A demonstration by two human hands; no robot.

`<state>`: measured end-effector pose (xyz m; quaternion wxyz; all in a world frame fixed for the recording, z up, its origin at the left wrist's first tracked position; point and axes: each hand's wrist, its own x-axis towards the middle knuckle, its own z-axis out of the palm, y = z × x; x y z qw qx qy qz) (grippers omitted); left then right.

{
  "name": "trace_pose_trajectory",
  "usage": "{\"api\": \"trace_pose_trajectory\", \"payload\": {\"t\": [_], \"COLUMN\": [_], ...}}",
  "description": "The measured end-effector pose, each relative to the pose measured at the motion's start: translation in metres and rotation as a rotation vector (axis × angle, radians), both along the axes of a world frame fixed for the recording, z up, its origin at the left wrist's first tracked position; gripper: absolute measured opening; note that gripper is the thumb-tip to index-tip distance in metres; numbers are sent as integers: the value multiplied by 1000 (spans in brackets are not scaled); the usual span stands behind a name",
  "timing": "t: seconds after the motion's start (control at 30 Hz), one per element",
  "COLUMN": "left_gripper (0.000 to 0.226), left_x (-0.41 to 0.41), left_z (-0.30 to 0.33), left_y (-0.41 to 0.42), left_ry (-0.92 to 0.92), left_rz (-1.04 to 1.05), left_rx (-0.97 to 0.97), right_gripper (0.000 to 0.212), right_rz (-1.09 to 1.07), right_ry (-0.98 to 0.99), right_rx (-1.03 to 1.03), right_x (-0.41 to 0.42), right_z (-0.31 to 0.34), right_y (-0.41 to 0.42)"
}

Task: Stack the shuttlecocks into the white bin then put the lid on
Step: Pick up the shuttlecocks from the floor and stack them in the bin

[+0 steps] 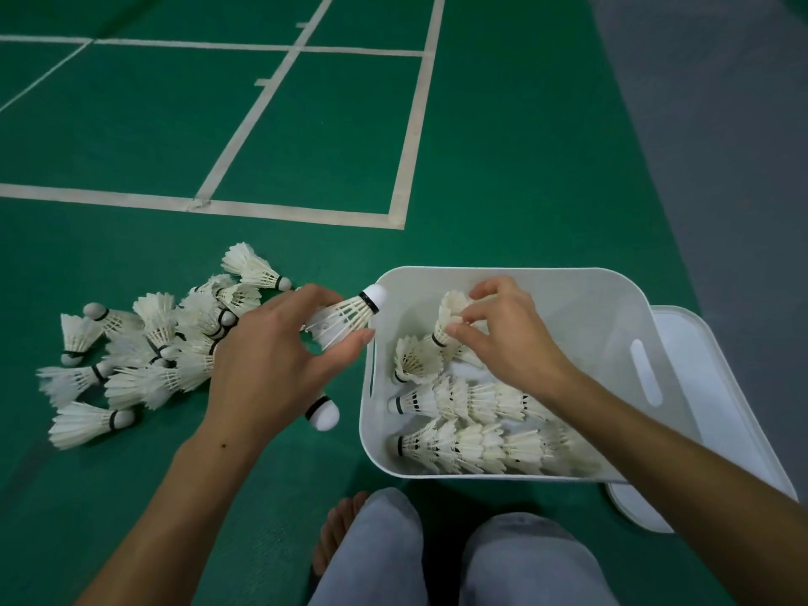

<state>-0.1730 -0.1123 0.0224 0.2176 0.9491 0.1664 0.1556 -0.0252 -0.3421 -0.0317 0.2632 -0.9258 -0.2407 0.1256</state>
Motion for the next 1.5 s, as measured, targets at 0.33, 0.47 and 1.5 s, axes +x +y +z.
{"api": "trace_pose_trajectory", "payload": {"t": [0.33, 0.47, 1.5], "left_gripper": [46, 42, 84], "left_x": [4, 2, 18], "left_z": [1, 0, 26], "left_y": [-4, -1, -4], "left_ry": [16, 11, 31], "left_rz": [14, -15, -359], "left_rx": [-55, -39, -15], "right_gripper": [26, 34, 17], "right_rz": [-33, -7, 175], "right_ry": [-62, -53, 1017], "right_rx": [-145, -246, 838], "right_x": [-17, -18, 8], "right_z": [-28, -36, 50], "right_y": [24, 28, -10]}}
